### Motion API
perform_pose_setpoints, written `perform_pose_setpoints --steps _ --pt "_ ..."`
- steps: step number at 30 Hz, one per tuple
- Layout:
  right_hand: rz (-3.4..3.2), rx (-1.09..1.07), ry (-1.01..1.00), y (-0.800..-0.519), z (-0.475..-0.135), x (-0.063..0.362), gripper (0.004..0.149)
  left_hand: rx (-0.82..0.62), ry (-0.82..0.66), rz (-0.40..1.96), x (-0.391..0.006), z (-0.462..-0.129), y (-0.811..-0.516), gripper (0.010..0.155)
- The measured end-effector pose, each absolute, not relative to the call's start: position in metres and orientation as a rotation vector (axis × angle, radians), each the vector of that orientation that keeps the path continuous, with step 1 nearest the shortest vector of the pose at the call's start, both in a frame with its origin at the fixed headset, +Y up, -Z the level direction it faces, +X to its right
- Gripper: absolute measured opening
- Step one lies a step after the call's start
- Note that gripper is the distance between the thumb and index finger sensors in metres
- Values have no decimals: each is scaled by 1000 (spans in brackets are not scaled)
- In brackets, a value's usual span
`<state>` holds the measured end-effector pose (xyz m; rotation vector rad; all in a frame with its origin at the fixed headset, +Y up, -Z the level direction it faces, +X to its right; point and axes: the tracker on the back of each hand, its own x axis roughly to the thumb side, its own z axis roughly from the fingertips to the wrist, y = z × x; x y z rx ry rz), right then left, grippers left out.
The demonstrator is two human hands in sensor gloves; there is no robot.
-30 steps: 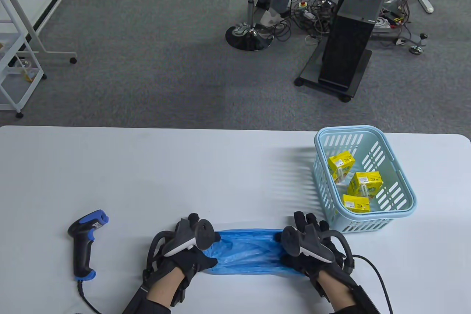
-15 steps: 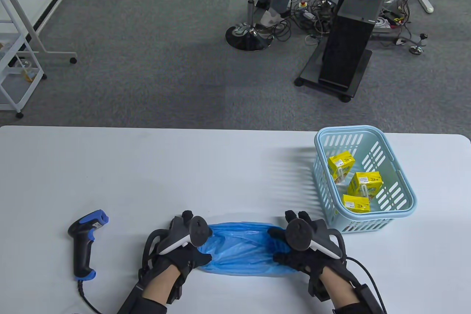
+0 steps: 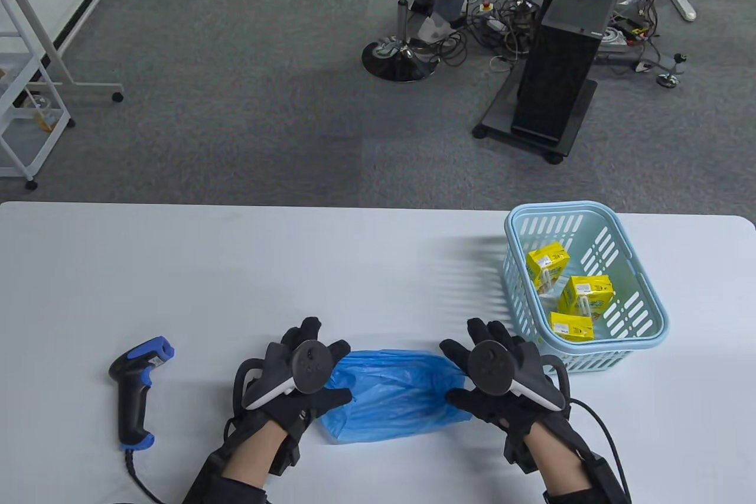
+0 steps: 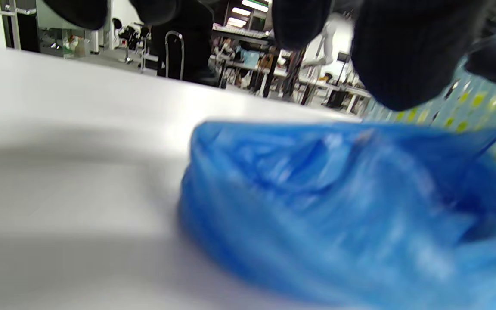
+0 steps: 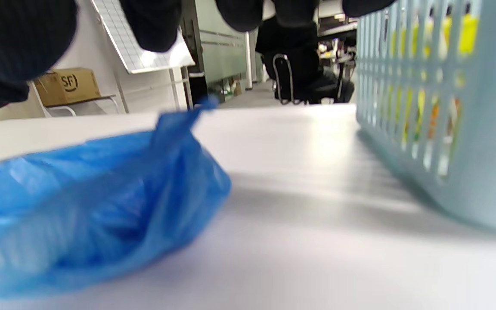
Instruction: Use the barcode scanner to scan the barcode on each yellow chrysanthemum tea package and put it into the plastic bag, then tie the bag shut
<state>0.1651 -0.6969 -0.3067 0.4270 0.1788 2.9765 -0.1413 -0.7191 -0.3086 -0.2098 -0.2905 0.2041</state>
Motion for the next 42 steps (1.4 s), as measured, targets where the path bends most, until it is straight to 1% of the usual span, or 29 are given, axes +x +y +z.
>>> perform_pose_setpoints --steps 5,9,12,16,18,21,26,30,32,34,38,39,42 --pt "3079 473 15 -661 -297 157 88 -159 -318 179 -136 -299 -684 93" --pt "3020 457 -45 -641 -300 155 88 -156 -317 168 -137 -296 -674 94" --pt "3037 432 -40 -642 -308 156 88 -160 -310 157 -138 -298 -679 94" --pt "3008 480 -57 -664 -306 155 86 -185 -308 126 -139 -300 -689 92" --pt "3061 482 76 -670 -308 156 87 -191 -289 110 -142 -303 -690 92" --pt "3052 488 -5 -666 -302 158 87 -175 -231 171 -156 -305 -684 94" --pt "3041 456 -13 -661 -300 163 87 -140 -168 166 -180 -306 -677 95" --pt "3025 450 -22 -658 -299 166 87 -149 -44 145 -207 -305 -682 100" --pt "3020 449 -28 -656 -299 167 86 -154 19 133 -227 -304 -690 111" --pt "3018 457 -34 -655 -299 166 86 -161 132 77 -258 -300 -702 115" --pt "3023 471 -28 -658 -300 163 87 -210 303 125 -316 -288 -725 114" --pt "3029 473 -25 -658 -300 162 87 -213 333 125 -325 -285 -728 113" --pt "3038 475 -8 -662 -301 160 87 -253 485 184 -360 -276 -742 108"
